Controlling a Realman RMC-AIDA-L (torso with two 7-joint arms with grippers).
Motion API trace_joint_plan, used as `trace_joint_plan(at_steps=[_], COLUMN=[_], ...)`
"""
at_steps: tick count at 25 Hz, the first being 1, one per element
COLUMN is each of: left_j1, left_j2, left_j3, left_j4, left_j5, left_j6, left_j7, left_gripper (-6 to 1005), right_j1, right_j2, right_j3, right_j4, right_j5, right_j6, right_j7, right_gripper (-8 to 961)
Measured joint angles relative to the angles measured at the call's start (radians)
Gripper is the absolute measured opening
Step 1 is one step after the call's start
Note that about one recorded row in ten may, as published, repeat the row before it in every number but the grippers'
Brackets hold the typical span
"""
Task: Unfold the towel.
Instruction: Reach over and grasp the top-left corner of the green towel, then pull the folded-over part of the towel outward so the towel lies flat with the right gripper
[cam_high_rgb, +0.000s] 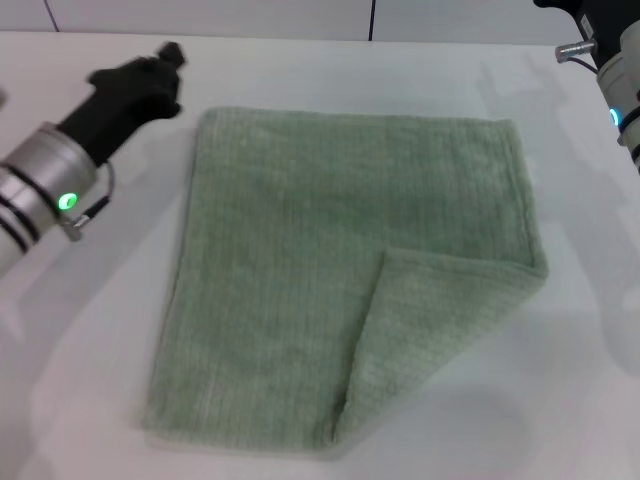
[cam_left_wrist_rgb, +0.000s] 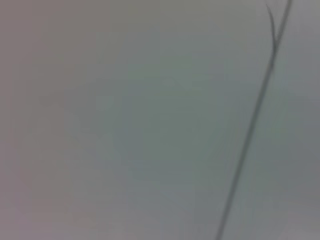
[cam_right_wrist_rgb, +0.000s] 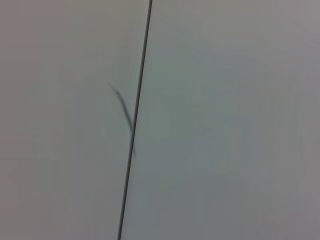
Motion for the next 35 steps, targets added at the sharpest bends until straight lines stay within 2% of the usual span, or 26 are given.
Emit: trace_joint_plan(at_steps=[2,5,8,11,16,27,35], left_j1=[-0.017,-0.087,-0.095,-0.167,-0.194,-0.203,-0.205], left_j2=[-0.003,-0.009,-0.009,-0.016,-0.017,-0.017,-0.017], left_j3=[0.021,0.119,0.130,0.233,0.275,0.283,0.292], left_j4=[0.003,-0.004,-0.006,-0.010,-0.010,-0.011,-0.015], left_j5=[0.013,0.017,0.016,0.010,0.009,0.016,0.010], left_j6=[-0.036,-0.198,-0.219,-0.389,-0.495,-0.573,-0.581], left_j7=[-0.016,-0.036,-0.038,-0.073,-0.092,-0.100,-0.100], left_gripper=[-2,-2,-2,-2,-2,-2,-2], right_j1=[0.005,0.007,0.005,0.009,0.010,0.011,0.006], right_j2=[-0.001,-0.001,-0.001,-0.001,-0.002,-0.003,-0.004], right_j3=[-0.001,-0.002,-0.001,0.001,0.002,-0.005,-0.004], right_j4=[0.003,0.002,0.000,0.000,-0.002,-0.011,-0.124], right_j5=[0.000,-0.002,-0.004,-0.004,-0.005,-0.006,-0.011], right_j6=[0.004,0.007,0.021,0.054,0.058,0.060,0.225], right_j7=[0.000,0.000,0.000,0.000,0.000,0.000,0.000], right_gripper=[620,620,620,620,620,620,621])
